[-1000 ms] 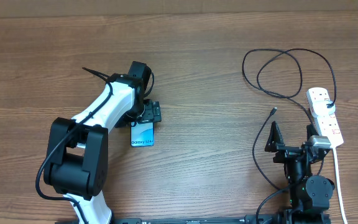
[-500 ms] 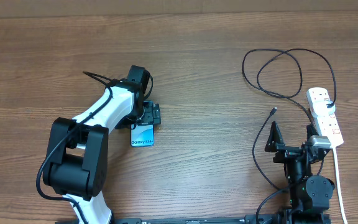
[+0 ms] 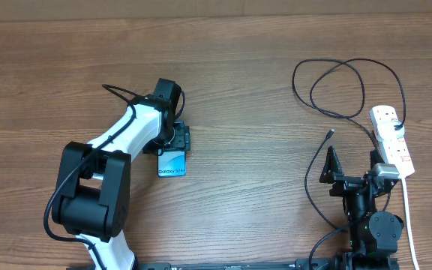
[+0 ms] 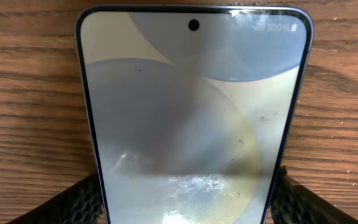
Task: Plug charger to phone and switch on socket
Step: 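Lower the left gripper and grasp the phone's top edge, then lift the phone with the left gripper and tilt it upright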
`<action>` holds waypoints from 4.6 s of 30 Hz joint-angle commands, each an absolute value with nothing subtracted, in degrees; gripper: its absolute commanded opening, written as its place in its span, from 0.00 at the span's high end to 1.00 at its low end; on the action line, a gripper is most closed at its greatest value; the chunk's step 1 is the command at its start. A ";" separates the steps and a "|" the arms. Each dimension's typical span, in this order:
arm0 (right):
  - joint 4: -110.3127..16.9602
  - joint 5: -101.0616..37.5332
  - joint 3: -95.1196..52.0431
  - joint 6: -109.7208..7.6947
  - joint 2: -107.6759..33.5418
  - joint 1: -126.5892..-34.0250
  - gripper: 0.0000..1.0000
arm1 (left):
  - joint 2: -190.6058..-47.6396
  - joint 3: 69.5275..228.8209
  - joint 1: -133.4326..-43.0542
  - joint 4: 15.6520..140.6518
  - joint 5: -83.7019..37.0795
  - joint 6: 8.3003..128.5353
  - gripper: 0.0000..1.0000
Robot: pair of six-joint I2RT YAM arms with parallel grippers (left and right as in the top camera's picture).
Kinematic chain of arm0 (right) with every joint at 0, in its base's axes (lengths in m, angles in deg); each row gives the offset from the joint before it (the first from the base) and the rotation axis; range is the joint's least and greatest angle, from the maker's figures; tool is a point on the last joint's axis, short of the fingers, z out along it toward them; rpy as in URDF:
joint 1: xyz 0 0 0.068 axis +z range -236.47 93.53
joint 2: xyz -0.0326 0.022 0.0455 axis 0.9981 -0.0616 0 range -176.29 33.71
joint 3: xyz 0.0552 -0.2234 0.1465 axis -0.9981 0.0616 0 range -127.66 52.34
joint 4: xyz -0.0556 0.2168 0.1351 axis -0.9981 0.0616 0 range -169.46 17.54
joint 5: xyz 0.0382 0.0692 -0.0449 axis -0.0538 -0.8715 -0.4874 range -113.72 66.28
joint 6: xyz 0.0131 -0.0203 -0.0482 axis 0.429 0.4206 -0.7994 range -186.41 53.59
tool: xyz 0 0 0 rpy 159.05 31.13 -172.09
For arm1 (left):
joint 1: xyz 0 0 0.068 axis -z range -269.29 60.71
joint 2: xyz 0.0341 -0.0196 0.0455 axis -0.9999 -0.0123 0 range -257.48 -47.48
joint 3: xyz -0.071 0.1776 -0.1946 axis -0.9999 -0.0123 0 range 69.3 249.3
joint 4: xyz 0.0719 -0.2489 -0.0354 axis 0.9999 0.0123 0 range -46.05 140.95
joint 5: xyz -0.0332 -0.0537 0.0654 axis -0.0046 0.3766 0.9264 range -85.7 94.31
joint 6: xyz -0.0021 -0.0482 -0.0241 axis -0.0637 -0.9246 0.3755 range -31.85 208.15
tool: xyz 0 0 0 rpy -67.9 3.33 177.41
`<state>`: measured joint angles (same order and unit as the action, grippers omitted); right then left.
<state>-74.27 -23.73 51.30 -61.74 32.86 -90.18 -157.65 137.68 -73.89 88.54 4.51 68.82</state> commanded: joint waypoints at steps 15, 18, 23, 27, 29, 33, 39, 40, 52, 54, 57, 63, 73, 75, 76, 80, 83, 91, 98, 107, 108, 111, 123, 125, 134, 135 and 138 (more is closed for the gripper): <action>-74.64 -23.82 51.89 -61.99 33.54 -90.28 0.00 | -160.09 135.16 -73.52 89.77 1.26 67.34 0.33; -74.64 -23.82 51.89 -61.99 33.54 -90.28 0.00 | -160.09 135.23 -73.52 89.77 1.28 67.34 0.40; -74.66 -23.82 51.89 -61.99 33.52 -90.28 0.00 | -160.09 137.37 -73.68 92.44 1.26 67.36 0.49; -74.64 -23.82 51.89 -61.99 33.54 -90.28 0.00 | -160.07 140.85 -73.68 95.60 1.28 67.34 0.49; -74.64 -23.82 51.89 -61.99 33.54 -90.28 0.00 | -160.09 143.43 -73.68 97.88 1.26 67.31 0.49; -74.64 -23.82 51.89 -61.99 33.54 -90.28 0.00 | -160.09 148.91 -73.68 102.60 1.26 67.31 0.50; -74.64 -23.82 51.89 -61.99 33.54 -90.28 0.00 | -160.09 156.15 -73.68 109.11 0.51 66.24 0.50; -74.64 -23.84 51.89 -61.99 33.54 -90.28 0.00 | -160.09 157.37 -73.68 110.31 -0.32 66.24 0.50; -74.64 -23.82 51.89 -61.99 33.54 -90.28 0.00 | -160.07 173.04 -73.68 128.78 -15.11 66.26 0.53; -74.64 -23.82 51.89 -61.99 33.52 -90.28 0.00 | -160.07 175.56 -73.68 131.82 -16.99 66.26 0.53; -74.64 -23.82 51.89 -61.99 33.54 -90.28 0.00 | -160.09 178.99 -73.68 135.58 -21.56 66.31 0.53; -74.64 -23.82 51.89 -61.99 33.52 -90.28 0.00 | -159.83 183.95 -74.51 140.78 -30.15 67.34 0.51; -74.64 -23.82 51.89 -61.99 33.52 -90.28 0.00 | -159.87 184.54 -79.45 140.74 -39.16 66.77 0.53; -74.64 -23.82 51.89 -61.99 33.54 -90.28 0.00 | -159.87 184.54 -80.50 140.37 -38.81 66.99 0.54; -74.64 -23.82 51.89 -61.99 33.54 -90.28 0.00 | -159.87 184.52 -80.98 139.89 -38.26 66.96 0.54; -74.64 -23.82 51.89 -61.99 33.54 -90.28 0.00 | -160.31 184.52 -81.68 138.27 -37.26 66.77 0.54; -74.64 -23.82 51.89 -61.99 33.54 -90.28 0.00 | -161.40 184.41 -81.65 138.27 -35.97 68.10 0.55; -74.64 -23.82 51.89 -61.99 33.52 -90.28 0.00 | -168.25 184.19 -81.54 140.80 -40.49 74.64 0.59; -74.64 -23.82 51.89 -61.99 33.54 -90.28 0.00 | -171.92 184.17 -81.50 140.80 -41.80 77.89 0.58; -74.64 -23.82 51.89 -61.99 33.52 -90.28 0.00 | -172.33 184.17 -81.50 140.80 -41.58 79.40 0.58; -74.64 -23.82 51.89 -61.99 33.54 -90.28 0.00 | -172.33 184.17 -81.48 140.80 -41.61 79.40 0.58; -74.64 -23.82 51.89 -61.99 33.52 -90.28 0.00 | -172.33 184.17 -81.43 140.80 -41.58 79.44 0.58; -74.64 -23.82 51.89 -61.99 33.54 -90.28 0.00 | -172.33 184.17 -81.39 140.80 -41.58 79.27 0.58; -74.64 -23.82 51.89 -61.99 33.54 -90.28 0.00 | -172.33 184.17 -81.39 140.80 -41.58 79.14 0.57; -74.64 -23.82 51.89 -61.99 33.54 -90.28 0.00 | -172.33 184.17 -81.39 140.80 -41.61 78.42 0.57; -74.64 -23.82 51.89 -61.99 33.54 -90.28 0.00 | -172.33 184.17 -81.39 140.80 -41.63 78.26 0.57; -74.64 -23.82 51.89 -61.99 33.54 -90.28 0.00 | -172.33 184.17 -81.39 140.80 -41.61 78.29 0.57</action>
<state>-74.31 -23.75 51.30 -61.74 32.86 -90.20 -172.11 182.97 -81.78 140.43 -39.00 77.85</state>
